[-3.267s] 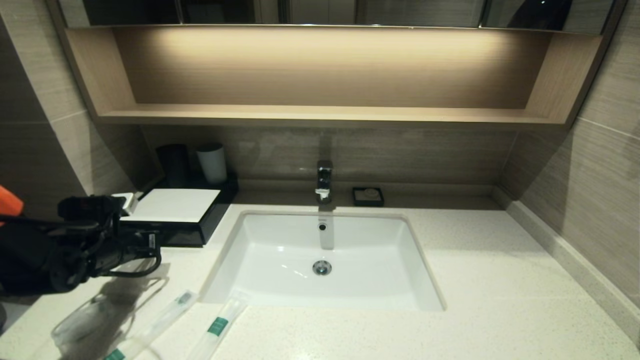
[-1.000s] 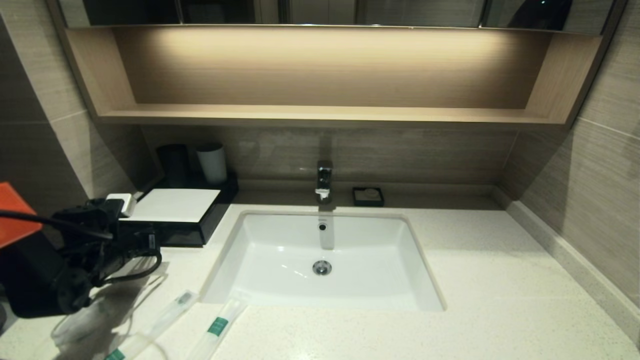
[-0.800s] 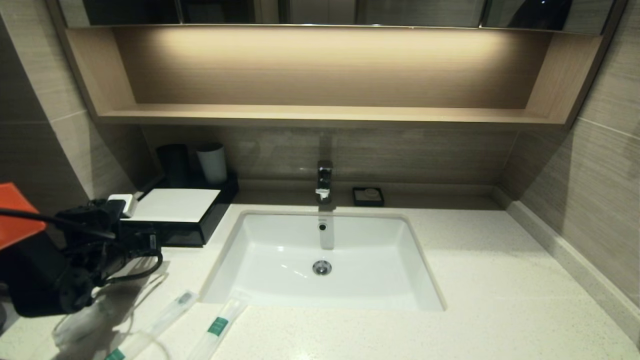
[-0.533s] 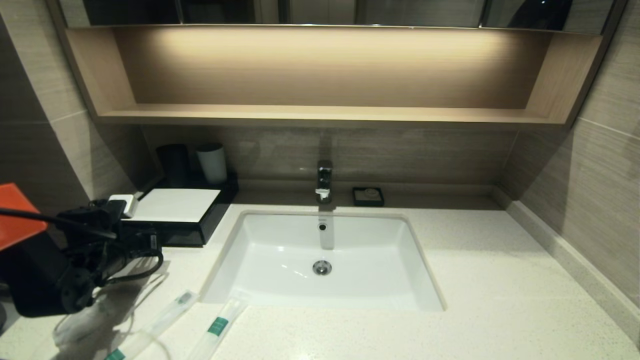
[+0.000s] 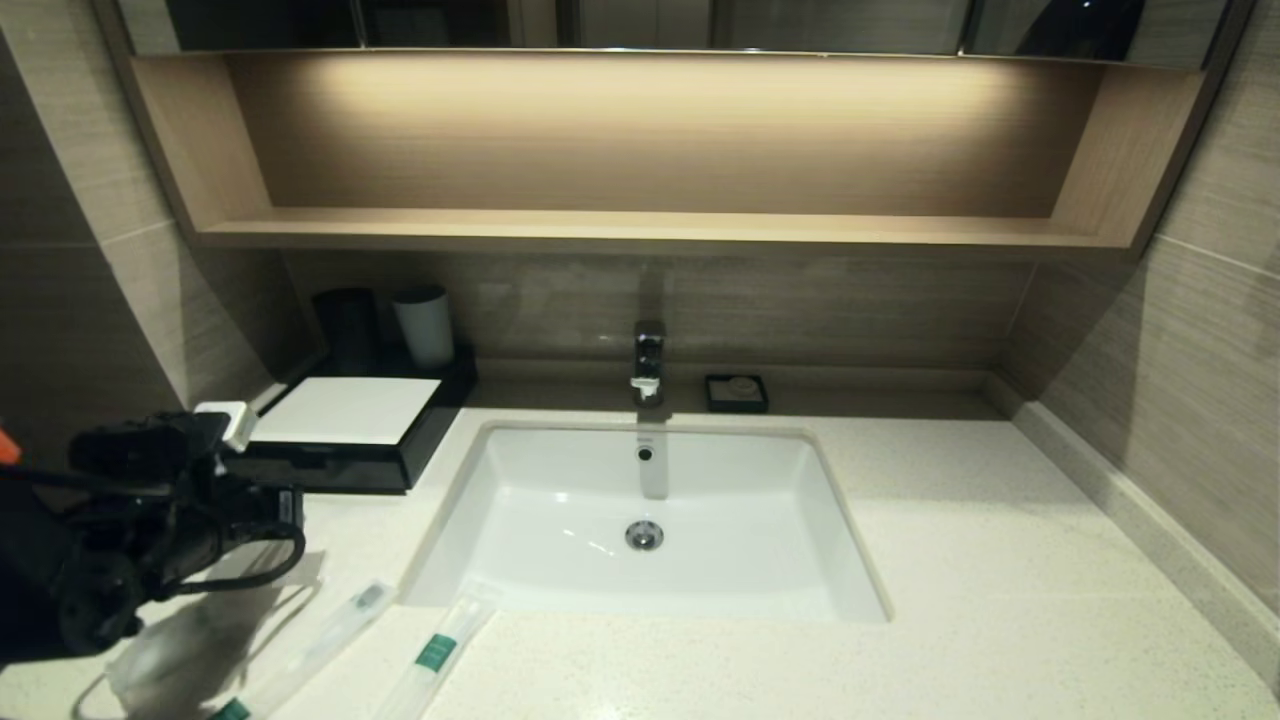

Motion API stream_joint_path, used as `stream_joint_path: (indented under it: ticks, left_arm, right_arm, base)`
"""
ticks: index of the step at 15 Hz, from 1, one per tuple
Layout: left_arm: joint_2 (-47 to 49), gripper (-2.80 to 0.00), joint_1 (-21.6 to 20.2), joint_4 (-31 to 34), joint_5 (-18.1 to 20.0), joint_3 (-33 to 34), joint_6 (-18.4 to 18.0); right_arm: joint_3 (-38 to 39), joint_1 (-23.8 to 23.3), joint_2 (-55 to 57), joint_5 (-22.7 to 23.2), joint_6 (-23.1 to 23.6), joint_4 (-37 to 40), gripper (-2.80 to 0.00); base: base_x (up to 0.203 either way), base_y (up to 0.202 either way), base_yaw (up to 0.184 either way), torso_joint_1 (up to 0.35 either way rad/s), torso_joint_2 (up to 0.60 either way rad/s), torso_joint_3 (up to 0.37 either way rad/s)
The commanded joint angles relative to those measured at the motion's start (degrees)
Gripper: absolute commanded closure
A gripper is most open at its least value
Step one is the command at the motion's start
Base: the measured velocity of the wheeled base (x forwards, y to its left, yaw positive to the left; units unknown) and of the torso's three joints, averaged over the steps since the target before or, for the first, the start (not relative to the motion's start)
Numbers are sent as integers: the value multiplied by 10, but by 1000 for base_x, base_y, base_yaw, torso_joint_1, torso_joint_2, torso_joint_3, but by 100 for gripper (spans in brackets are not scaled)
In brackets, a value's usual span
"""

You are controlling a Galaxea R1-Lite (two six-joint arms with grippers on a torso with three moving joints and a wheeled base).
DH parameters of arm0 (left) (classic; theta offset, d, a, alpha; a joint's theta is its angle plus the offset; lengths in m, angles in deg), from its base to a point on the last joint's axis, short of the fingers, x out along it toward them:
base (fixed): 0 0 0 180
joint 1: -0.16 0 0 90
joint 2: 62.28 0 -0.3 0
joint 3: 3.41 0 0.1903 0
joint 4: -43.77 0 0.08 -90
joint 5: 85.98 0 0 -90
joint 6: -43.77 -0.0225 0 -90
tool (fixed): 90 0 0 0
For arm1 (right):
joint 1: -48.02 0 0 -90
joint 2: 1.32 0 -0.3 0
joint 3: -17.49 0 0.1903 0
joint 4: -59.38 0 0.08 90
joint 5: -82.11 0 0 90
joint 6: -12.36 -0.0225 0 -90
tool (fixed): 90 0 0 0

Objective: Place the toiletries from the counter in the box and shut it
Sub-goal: Open the drawer

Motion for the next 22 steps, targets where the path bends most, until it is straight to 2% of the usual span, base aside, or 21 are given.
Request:
stream_joint_path:
  ticks: [1, 5, 7, 9, 11, 14, 18, 22]
  left_arm:
    - [-96, 0, 0, 72, 1, 6, 0]
    - [-204, 0, -1, 158, -1, -1, 4]
    - [-239, 0, -4, 176, 1, -1, 10]
    - [-276, 0, -4, 180, 1, -7, 45]
    - [-310, 0, -4, 196, 1, -20, 64]
    - [-295, 0, -5, 222, 4, -39, 67]
    - [-244, 0, -16, 221, 16, -82, 67]
    - [-176, 0, -27, 200, 16, -87, 60]
  right_arm:
    - [0, 0, 0, 0, 0, 1, 0]
    - [0, 0, 0, 0, 0, 1, 0]
    - [0, 0, 0, 0, 0, 1, 0]
    - [0, 0, 0, 0, 0, 1, 0]
    - [0, 0, 1, 0, 0, 1, 0]
    - [0, 0, 0, 0, 0, 1, 0]
    - [0, 0, 0, 0, 0, 1, 0]
    - [0, 0, 0, 0, 0, 1, 0]
  base:
    - [0, 0, 0, 0, 0, 0]
    - [0, 0, 0, 0, 0, 0]
    - [0, 0, 0, 0, 0, 0]
    - [0, 0, 0, 0, 0, 0]
    - [0, 0, 0, 0, 0, 0]
    - [0, 0, 0, 0, 0, 0]
    - [0, 0, 0, 0, 0, 0]
    - [0, 0, 0, 0, 0, 0]
